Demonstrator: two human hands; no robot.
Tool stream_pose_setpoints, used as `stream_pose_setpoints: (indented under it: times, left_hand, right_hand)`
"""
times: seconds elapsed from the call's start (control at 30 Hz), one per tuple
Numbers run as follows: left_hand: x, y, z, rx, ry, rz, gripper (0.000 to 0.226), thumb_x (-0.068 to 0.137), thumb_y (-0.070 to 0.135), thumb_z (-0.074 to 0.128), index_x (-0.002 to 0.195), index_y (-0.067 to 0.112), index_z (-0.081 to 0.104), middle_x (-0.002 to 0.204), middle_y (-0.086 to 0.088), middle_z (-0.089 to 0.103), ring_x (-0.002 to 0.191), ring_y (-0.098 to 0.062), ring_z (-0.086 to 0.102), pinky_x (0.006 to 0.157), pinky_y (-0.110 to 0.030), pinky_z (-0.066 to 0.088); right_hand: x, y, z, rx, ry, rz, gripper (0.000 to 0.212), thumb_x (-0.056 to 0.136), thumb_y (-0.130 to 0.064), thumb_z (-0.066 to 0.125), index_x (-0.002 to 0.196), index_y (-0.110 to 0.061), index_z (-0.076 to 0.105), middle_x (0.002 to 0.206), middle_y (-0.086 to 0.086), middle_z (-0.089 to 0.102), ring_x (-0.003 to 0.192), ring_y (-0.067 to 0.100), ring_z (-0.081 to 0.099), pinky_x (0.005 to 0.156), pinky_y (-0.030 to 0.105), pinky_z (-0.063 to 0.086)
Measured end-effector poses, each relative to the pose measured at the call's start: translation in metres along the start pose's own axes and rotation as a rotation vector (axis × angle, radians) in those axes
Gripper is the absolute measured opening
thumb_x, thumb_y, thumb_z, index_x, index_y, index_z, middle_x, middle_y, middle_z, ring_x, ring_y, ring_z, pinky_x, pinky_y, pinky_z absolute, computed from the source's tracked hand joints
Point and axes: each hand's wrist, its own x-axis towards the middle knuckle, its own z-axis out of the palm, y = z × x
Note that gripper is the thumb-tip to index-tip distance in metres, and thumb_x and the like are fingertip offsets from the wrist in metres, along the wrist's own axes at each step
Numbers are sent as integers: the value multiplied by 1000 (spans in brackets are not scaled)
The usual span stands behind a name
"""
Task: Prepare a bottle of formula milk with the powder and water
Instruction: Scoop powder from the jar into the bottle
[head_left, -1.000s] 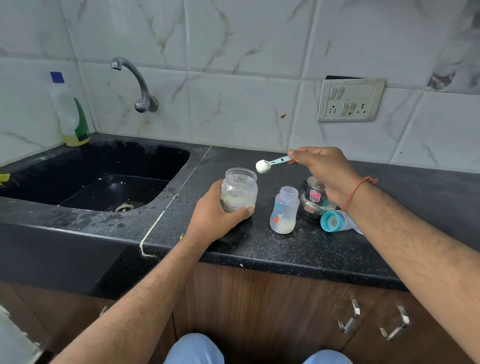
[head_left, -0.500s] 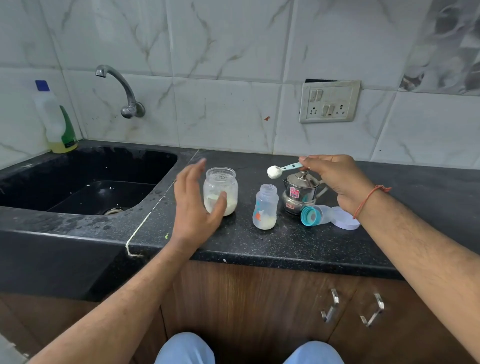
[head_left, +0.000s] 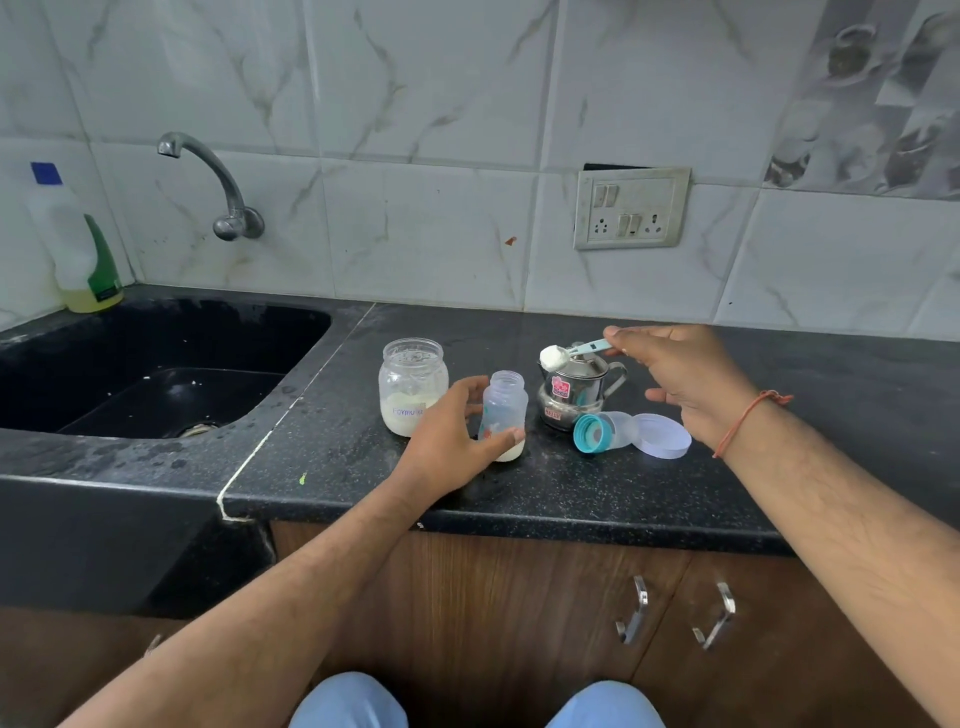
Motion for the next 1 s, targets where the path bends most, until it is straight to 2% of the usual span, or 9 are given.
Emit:
stream_pose_setpoints:
  times: [0.07,0.1,0.17,0.23,0.5,0.67,0.8,0.93,1.0]
  left_hand:
    - [0,-3,-1,-32,30,-6,69,85,40,95,143,29,59,132,19,71,120,0,68,112,-32,56]
    - [-1,-3,-3,-39,45,4,63,84,38,96,137,32,62,125,22,72,115,3,70,108,-26,58]
    - [-5,-2,-6,-47,70,38,57,84,33,96,130,39,63,118,27,72,110,10,68,97,-13,56]
    - [-9,-1,-8,-62,88,77,56,84,29,96,129,43,65,116,29,73,109,13,67,91,-7,53]
    - [-12,-3,-9,-76,86,120,58,84,28,96,132,42,68,117,30,73,110,13,67,93,-8,54]
    - [-12,-4,-9,-83,87,116,58,84,29,97,132,43,68,117,29,73,109,13,66,91,-7,53]
    - [-11,-4,-9,-88,91,121,59,83,30,97,135,40,70,118,29,73,109,12,66,92,-8,54]
    - [-11,-4,-10,-97,85,126,59,83,31,97,132,44,68,117,31,73,109,13,66,91,-7,53]
    - [-11,-4,-10,-102,86,128,59,82,31,97,131,46,68,116,31,73,109,13,65,92,-8,54]
  right_hand:
    - [1,3,2,5,1,7,24,92,-39,79,104,-18,81,101,-11,71,94,2,55,91,42,48]
    - [2,4,4,1,0,8,25,92,-40,79,105,-19,81,102,-10,72,95,2,55,90,42,48]
    - [3,6,8,-4,-10,2,22,92,-40,79,102,-21,82,102,-9,73,96,3,56,89,41,48]
    - [3,7,12,-6,-17,-1,18,92,-40,79,97,-23,81,99,-9,74,95,4,57,90,41,49]
    - [7,10,23,-13,-30,-13,16,92,-38,79,83,-25,80,93,-10,76,93,5,60,79,36,46]
    - [9,12,26,-43,-34,-25,14,93,-36,78,91,-23,82,96,-7,78,89,4,62,69,29,44]
    - [8,12,31,-83,-41,-46,16,93,-36,78,97,-21,83,95,-5,79,85,5,64,66,27,43]
    - [12,11,34,-125,-37,-80,18,91,-37,80,93,-20,84,93,-3,80,88,10,68,70,30,49]
    - [16,12,35,-149,-29,-100,21,86,-40,83,89,-19,84,92,-3,81,96,18,74,81,37,59]
